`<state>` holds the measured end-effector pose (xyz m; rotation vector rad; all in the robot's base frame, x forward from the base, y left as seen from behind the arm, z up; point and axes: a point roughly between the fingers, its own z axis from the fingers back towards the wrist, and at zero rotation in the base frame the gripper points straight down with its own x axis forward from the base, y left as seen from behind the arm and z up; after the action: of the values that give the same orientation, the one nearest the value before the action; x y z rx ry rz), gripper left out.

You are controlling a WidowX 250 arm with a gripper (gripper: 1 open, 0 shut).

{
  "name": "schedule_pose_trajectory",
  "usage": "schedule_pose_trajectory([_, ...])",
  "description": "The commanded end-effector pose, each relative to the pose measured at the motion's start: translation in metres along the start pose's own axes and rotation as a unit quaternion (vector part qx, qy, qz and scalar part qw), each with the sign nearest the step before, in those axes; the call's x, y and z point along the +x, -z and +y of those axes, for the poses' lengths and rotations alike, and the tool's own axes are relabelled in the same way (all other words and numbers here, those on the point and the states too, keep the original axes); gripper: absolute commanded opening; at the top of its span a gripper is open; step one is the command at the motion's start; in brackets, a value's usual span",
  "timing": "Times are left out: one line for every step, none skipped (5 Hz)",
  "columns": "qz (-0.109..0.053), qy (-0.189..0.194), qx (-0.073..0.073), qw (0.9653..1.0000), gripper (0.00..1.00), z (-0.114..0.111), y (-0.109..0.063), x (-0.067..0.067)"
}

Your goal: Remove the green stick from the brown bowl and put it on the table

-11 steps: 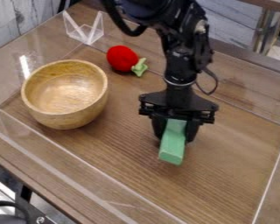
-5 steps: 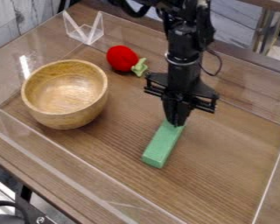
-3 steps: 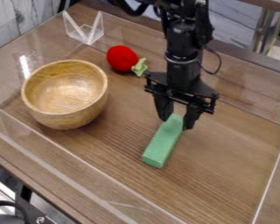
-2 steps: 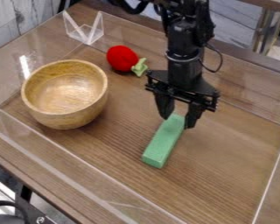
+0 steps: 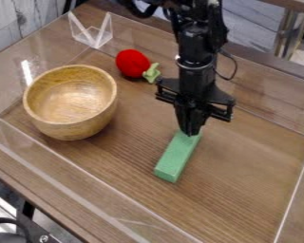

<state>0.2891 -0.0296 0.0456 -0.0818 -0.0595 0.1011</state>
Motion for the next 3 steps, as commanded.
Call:
schedule_pose_trajectory([-0.023,-0.027,-0.004,0.9994,1.0,-0.008,-0.01,0.008])
schedule_pose_trajectory([-0.021,-0.013,-0.005,0.9997,0.0,-0.018,-0.011,0.0])
schedule_pose_trajectory([-0.021,0.001,-0.007,0.9998,0.0,-0.029,-0.014,-0.006])
